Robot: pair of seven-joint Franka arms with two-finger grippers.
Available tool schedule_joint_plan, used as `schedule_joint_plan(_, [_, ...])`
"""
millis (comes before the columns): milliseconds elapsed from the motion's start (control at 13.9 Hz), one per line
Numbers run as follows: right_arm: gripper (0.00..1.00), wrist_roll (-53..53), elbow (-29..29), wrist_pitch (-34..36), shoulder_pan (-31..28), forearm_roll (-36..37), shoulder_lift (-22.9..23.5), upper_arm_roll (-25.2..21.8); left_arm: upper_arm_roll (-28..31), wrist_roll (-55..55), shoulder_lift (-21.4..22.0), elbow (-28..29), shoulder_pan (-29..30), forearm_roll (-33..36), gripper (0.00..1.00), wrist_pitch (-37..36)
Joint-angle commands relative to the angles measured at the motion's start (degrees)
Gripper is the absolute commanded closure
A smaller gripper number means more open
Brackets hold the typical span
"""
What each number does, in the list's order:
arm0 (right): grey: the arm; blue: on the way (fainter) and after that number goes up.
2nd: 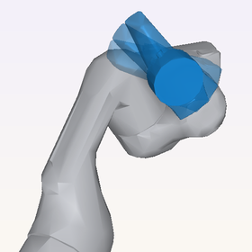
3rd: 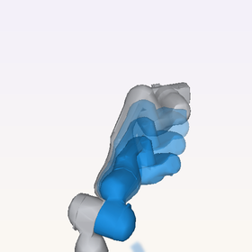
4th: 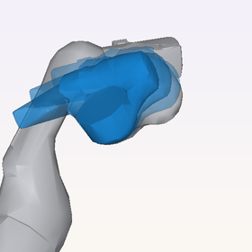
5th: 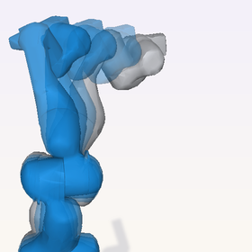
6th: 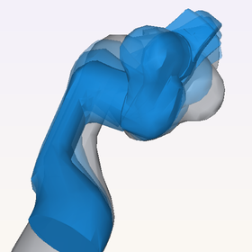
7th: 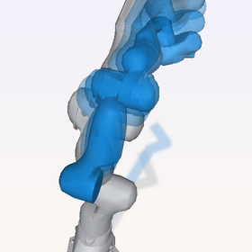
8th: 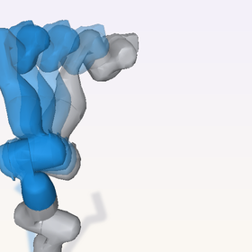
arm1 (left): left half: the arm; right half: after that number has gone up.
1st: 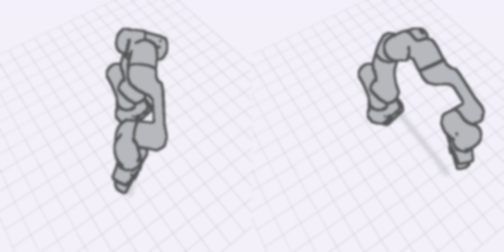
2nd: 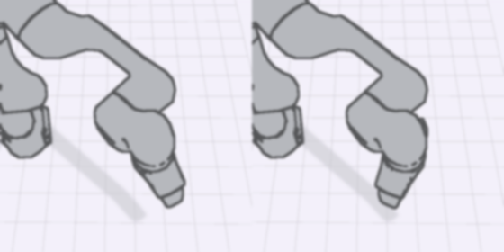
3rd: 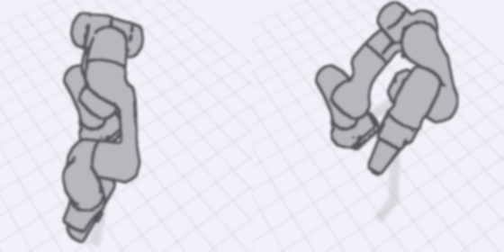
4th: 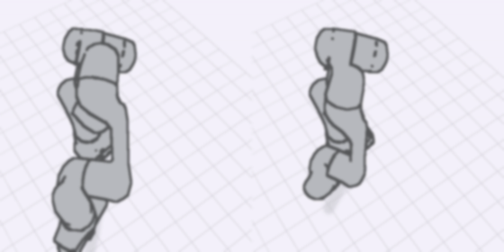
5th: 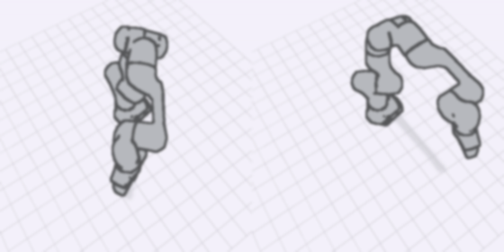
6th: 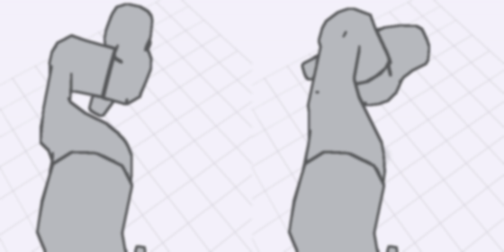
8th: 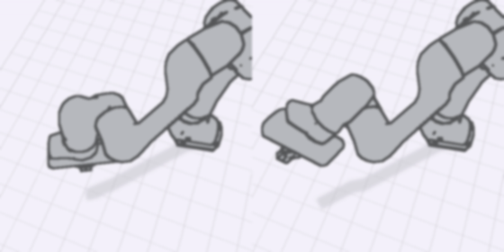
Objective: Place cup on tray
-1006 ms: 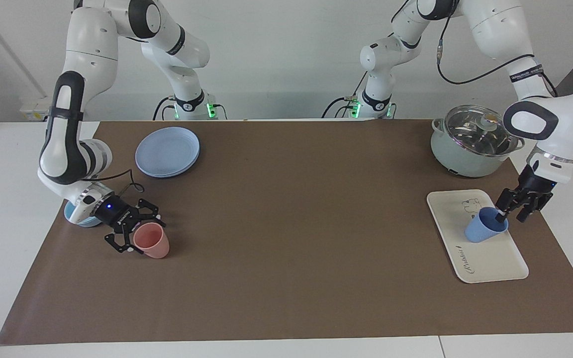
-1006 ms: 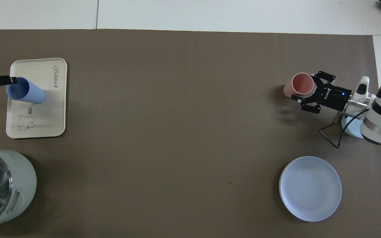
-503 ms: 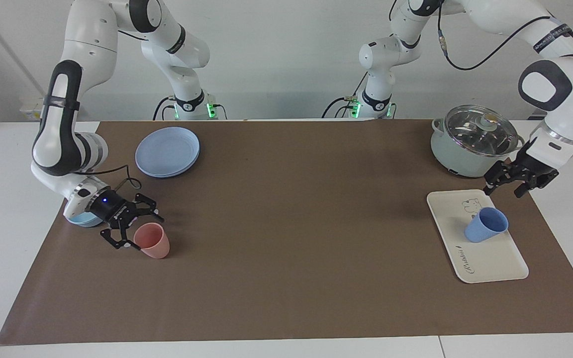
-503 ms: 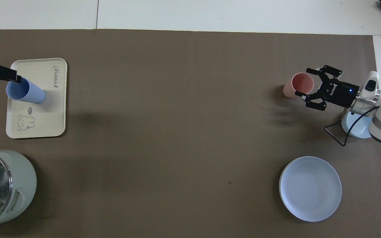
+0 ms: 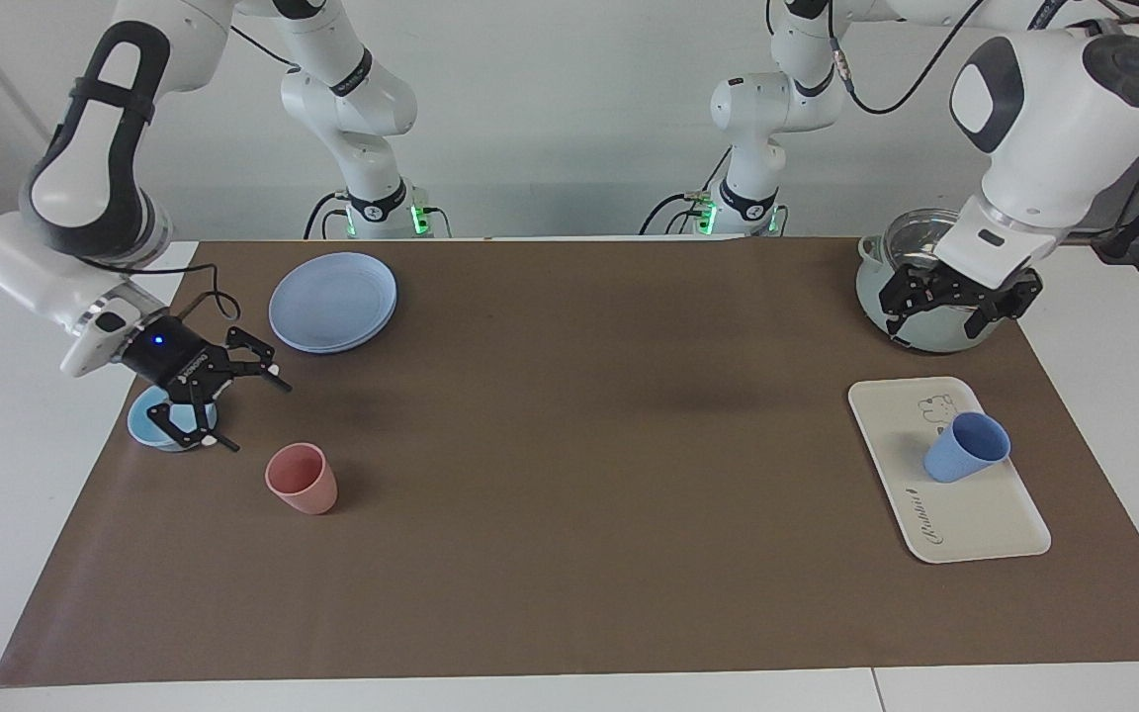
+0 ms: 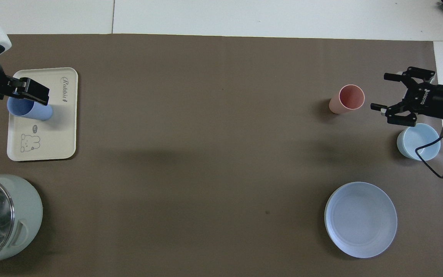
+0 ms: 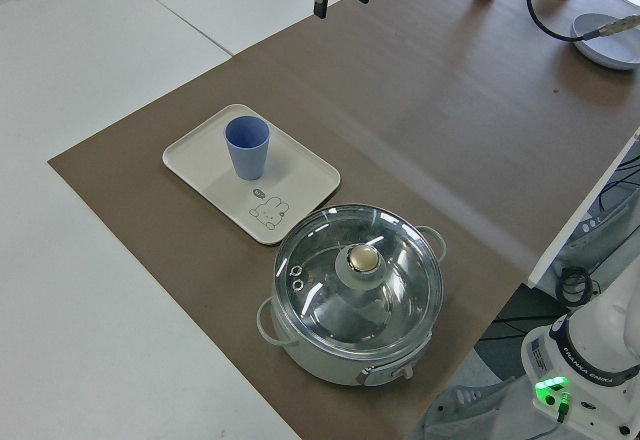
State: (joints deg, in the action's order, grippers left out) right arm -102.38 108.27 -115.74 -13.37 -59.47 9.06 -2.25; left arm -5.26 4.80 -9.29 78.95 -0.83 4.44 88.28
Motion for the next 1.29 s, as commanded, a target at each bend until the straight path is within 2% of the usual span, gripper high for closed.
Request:
schedule_joint_plan(0, [0.0, 12.78, 0.27, -3.51, 3.25, 13.19, -4.3, 0.23, 0.25, -2.15, 4.71, 1.47, -1.63, 1.36, 0.0, -2.76])
schedule_joint_plan(287, [0.0, 37.03, 0.36, -5.55, 11.07, 31.66, -9.67, 0.58, 0.25, -2.34, 10.77, 7.87, -1.2, 0.83, 0.0, -3.12])
schedule_joint_plan(503, [0.0, 54.07, 0.36, -7.83, 16.96, 40.81, -11.17, 0.84, 0.42, -2.34, 12.28, 10.96, -0.84, 0.4, 0.0, -1.37])
schedule_joint_plan(646, [0.0, 67.51, -1.04, -6.96, 18.38, 46.96, -11.87, 0.93, 1.04, -2.34, 13.24, 13.67, -0.67, -1.35, 0.0, 2.32])
schedule_joint_plan(862, [0.0, 82.56, -5.51, 2.93, 17.86, 52.34, -12.67, 0.58, 1.04, -2.07, 15.0, 18.17, 0.39, -1.8, 0.0, 9.08])
schedule_joint_plan(1077, [0.0, 97.6, -9.57, 11.04, 17.77, 56.47, -12.75, 0.58, 1.04, -2.51, 14.04, 16.95, 0.47, -6.27, 0.0, 11.3])
schedule_joint_plan(1221, [0.0, 102.54, -12.98, 16.65, 18.12, 61.03, -12.41, 0.93, 1.04, -2.77, 11.68, 14.67, 0.47, -6.11, 0.0, 9.72])
